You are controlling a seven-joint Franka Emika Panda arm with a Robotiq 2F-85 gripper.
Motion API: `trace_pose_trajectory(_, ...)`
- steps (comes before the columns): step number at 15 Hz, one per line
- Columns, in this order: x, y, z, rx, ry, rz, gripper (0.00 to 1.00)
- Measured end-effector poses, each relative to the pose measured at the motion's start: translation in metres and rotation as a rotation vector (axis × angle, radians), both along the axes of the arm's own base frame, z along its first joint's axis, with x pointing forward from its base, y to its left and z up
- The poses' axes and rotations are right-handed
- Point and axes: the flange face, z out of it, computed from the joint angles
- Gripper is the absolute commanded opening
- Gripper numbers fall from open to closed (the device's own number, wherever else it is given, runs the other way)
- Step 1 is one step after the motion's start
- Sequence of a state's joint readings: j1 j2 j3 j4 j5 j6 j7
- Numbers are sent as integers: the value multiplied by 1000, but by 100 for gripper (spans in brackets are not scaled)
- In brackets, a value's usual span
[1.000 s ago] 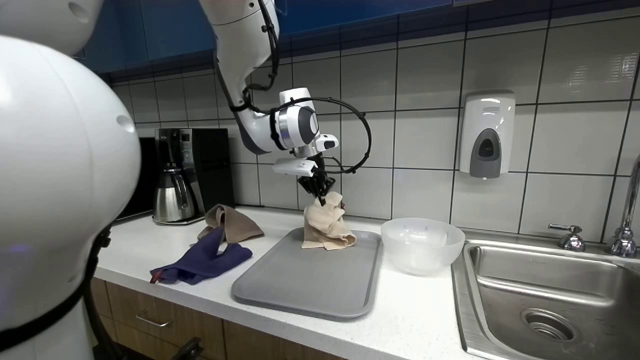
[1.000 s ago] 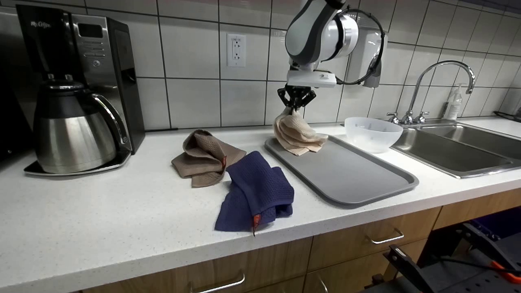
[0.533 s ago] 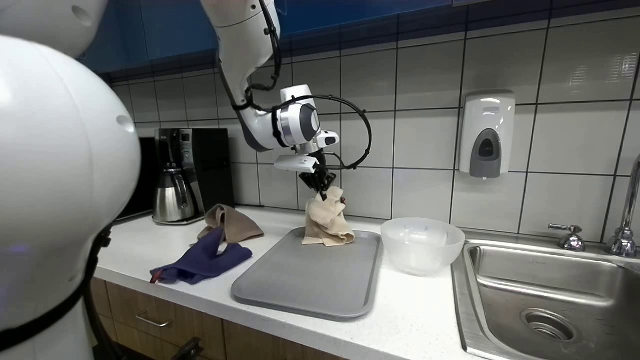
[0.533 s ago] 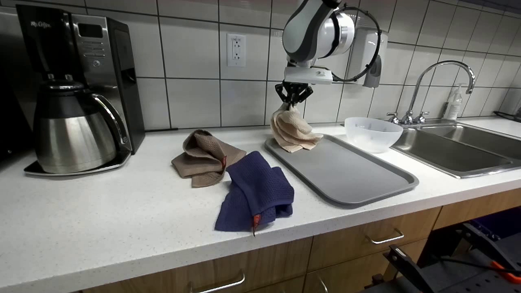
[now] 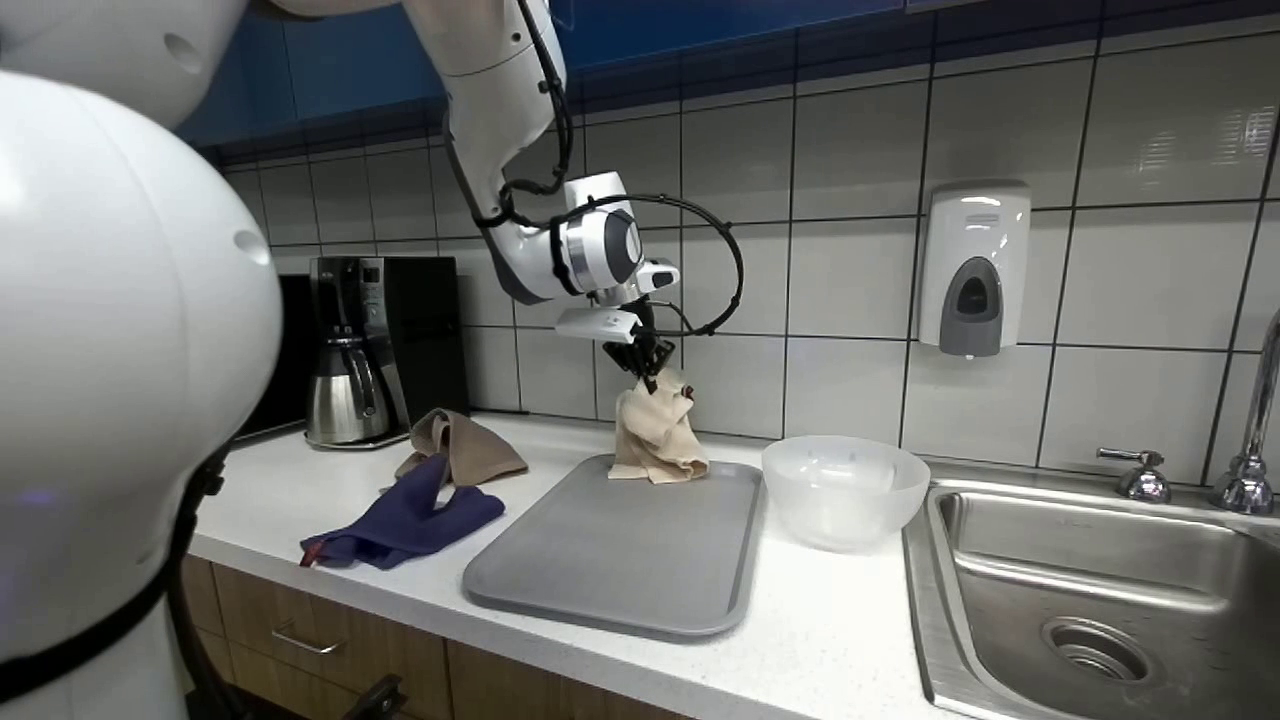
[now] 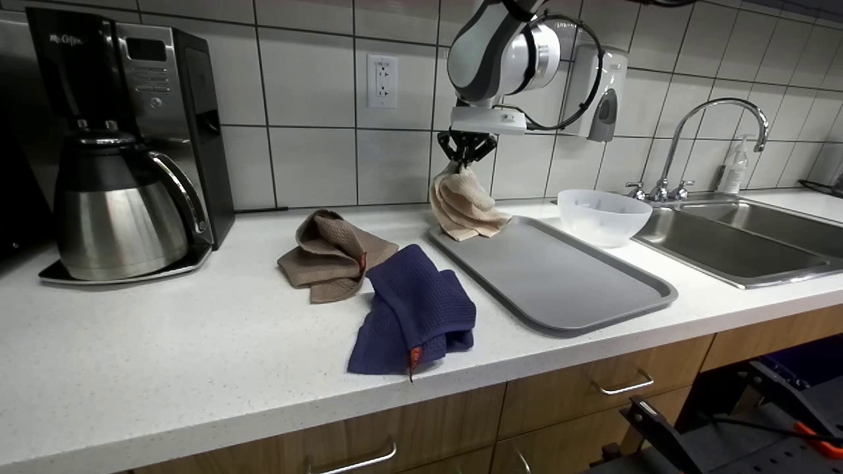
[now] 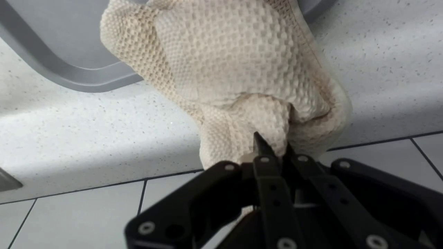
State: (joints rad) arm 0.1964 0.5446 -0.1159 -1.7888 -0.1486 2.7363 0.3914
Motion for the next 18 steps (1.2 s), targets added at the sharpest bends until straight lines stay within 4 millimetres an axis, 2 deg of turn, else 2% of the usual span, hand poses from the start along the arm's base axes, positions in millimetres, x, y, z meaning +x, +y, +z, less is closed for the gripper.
trace_pose_trajectory(8,20,14,1,2,-34,16,2)
trace_pose_trajectory(18,37,19,8,18,-68,7,2)
